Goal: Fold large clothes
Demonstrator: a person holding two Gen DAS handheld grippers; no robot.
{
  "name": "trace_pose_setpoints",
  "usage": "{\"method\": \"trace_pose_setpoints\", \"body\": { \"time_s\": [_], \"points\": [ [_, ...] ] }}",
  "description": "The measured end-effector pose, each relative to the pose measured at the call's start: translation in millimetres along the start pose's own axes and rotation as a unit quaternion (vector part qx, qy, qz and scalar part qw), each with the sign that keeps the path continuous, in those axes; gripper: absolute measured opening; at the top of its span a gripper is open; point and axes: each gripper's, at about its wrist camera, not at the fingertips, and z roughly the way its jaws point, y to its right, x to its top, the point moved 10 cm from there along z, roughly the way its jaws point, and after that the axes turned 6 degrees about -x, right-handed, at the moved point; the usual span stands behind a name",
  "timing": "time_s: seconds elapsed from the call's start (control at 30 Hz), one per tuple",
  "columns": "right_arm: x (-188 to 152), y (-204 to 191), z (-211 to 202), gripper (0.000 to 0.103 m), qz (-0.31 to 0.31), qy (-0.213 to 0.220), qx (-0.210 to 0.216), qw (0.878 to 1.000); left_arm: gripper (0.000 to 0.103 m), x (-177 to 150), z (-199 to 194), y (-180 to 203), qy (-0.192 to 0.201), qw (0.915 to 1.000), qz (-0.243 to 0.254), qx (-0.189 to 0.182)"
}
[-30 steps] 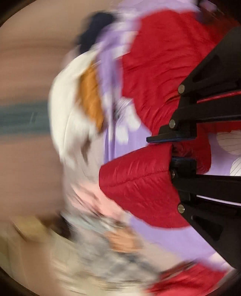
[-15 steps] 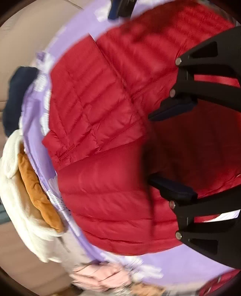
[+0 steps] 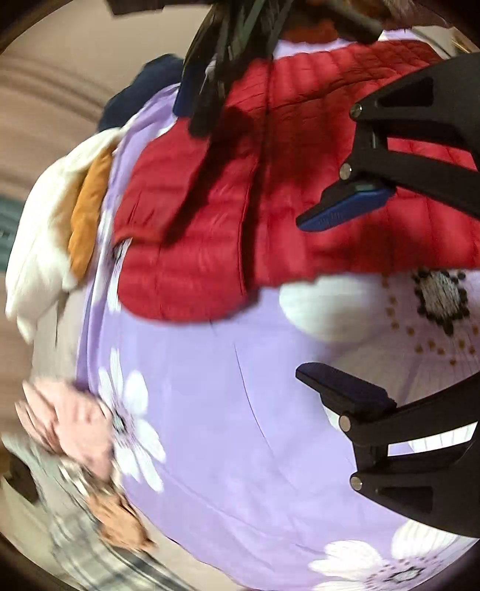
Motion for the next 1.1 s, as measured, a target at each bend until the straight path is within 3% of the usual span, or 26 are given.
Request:
{"method": "trace_pose_setpoints", "body": {
  "time_s": [0.1,0.17,0.2,0.23,0.3,0.4,0.5,0.57,0.67,0.77,0.83,0.93,1.0,1.1],
  "points": [
    [-2,-8,34,0.071,-0.054,-0.030,-0.064,0.996,0.074,-6,-8,-8,0.004,0.9998,-0.018,-0.010],
    [-8,-3,48,0.040,-0.069,-0.046,-0.095,0.992,0.074,-10,-11,-12,0.004,0.9995,-0.028,-0.018],
    [-12,3,53,0.004,-0.061,-0.059,-0.100,0.991,0.074,-11,-12,-11,0.004,0.9993,-0.032,-0.021],
    [-13,17,51,0.003,-0.034,-0.054,-0.119,0.991,0.074,-14,-14,-14,0.005,0.9990,-0.036,-0.024],
    [-12,42,32,0.003,0.035,-0.025,-0.116,0.992,0.074,-15,-16,-18,0.006,0.9984,-0.046,-0.032],
    [-20,76,-15,0.003,0.158,0.032,-0.070,0.984,0.074,-18,-13,-14,0.002,0.9982,-0.047,-0.036],
    [-48,119,-59,0.003,0.266,0.071,-0.052,0.960,0.074,-20,-6,-7,-0.005,0.9982,-0.043,-0.042],
    [-77,149,-70,0.003,0.330,0.057,-0.054,0.941,0.074,-21,-1,-1,-0.012,0.9976,-0.047,-0.050],
    [-132,175,-74,0.009,0.420,0.015,-0.005,0.908,0.075,-21,0,7,-0.014,0.9974,-0.043,-0.056],
    [-161,183,-79,0.021,0.427,-0.001,-0.007,0.904,0.076,-21,3,12,-0.019,0.9976,-0.039,-0.054],
    [-169,192,-83,0.044,0.436,0.001,-0.001,0.900,0.076,-20,6,12,-0.024,0.9973,-0.045,-0.053],
    [-158,198,-83,0.046,0.457,0.023,0.026,0.889,0.076,-16,10,15,-0.025,0.9955,-0.061,-0.068],
    [-143,196,-75,0.046,0.461,0.037,0.047,0.885,0.076,-9,12,24,-0.023,0.9909,-0.080,-0.105],
    [-129,194,-42,0.046,0.484,0.016,0.061,0.873,0.076,4,21,38,-0.025,0.9826,-0.109,-0.148]
  ]
}}
